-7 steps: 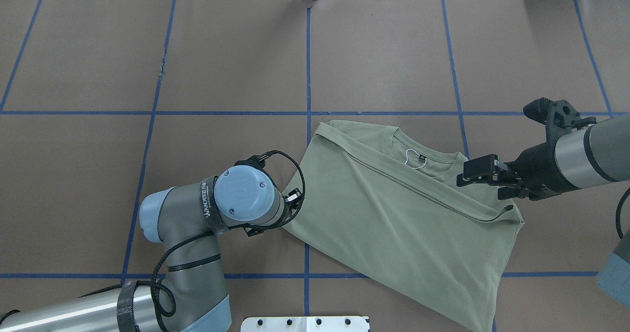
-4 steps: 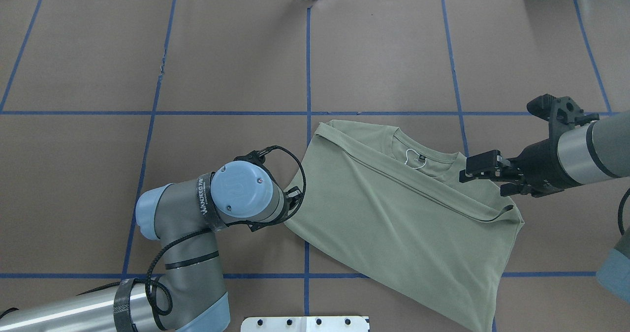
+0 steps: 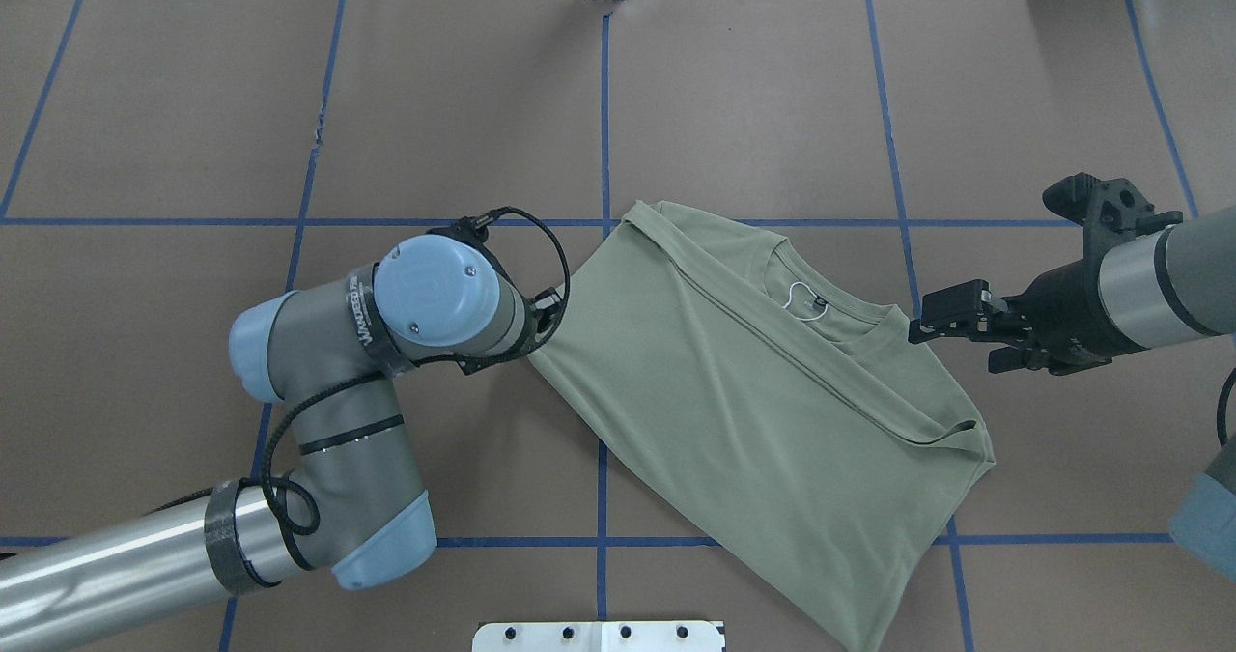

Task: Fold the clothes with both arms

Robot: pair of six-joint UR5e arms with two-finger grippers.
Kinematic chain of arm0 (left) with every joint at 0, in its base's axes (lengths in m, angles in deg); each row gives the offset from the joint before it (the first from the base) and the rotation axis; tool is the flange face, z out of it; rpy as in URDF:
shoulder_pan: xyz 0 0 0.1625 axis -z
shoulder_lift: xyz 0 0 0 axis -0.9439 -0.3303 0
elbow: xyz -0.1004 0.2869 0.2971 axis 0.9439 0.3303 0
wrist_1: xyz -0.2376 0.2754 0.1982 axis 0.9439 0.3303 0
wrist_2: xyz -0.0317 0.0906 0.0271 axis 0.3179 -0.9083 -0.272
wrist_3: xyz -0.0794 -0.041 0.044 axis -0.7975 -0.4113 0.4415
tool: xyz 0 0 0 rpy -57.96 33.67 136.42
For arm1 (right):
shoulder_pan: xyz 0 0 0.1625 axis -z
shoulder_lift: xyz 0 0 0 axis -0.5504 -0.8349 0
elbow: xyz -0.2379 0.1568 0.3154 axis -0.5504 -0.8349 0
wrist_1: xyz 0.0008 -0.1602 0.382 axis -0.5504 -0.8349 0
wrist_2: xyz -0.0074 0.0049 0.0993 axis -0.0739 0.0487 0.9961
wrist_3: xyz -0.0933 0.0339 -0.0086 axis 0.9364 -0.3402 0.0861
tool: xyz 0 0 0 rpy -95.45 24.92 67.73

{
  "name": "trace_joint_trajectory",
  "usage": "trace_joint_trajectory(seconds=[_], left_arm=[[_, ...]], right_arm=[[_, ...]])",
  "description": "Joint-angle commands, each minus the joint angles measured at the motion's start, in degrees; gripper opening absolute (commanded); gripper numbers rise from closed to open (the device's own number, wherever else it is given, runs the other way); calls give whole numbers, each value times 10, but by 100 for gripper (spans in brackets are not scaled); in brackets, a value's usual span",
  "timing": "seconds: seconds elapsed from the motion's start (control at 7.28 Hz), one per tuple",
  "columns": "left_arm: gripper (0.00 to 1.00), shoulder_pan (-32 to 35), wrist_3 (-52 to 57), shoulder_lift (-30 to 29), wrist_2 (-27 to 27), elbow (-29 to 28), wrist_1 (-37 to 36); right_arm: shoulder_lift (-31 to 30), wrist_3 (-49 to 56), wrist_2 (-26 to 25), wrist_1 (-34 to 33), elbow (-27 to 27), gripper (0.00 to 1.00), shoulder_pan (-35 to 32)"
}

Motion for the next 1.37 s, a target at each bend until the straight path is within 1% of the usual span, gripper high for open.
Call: trace_joint_trajectory(seconds=[0.0, 0.14, 0.27, 0.41, 0.55, 0.69, 0.82, 0.96, 1.1, 1.24], left_arm=[[0, 51, 64, -1, -5, -34, 3], [0, 71, 89, -2, -5, -44, 14], [0, 95, 118, -2, -6, -85, 79], [0, 112, 125, -7, -6, -146, 146], [0, 124, 148, -35, -18, -191, 192], [0, 134, 162, -77, -22, -243, 200], [0, 135, 171, -111, -36, -307, 259], [0, 135, 190, -151, -80, -378, 304], [0, 136, 217, -161, -96, -396, 319], [0, 136, 256, -192, -131, -419, 331]], right_arm=[[16, -1, -2, 0, -3, 100, -4], [21, -1, -11, -1, -9, 100, -4], [28, -1, -14, -1, -17, 100, -3], [35, -1, -15, -1, -19, 100, -3], [35, -1, -16, -1, -17, 100, -4], [34, -1, -16, -1, -18, 100, -4], [34, -1, -17, -1, -17, 100, -4], [33, -2, -17, -1, -16, 100, -4], [33, -2, -17, -1, -16, 100, -4], [30, -2, -17, -1, -9, 100, -7]])
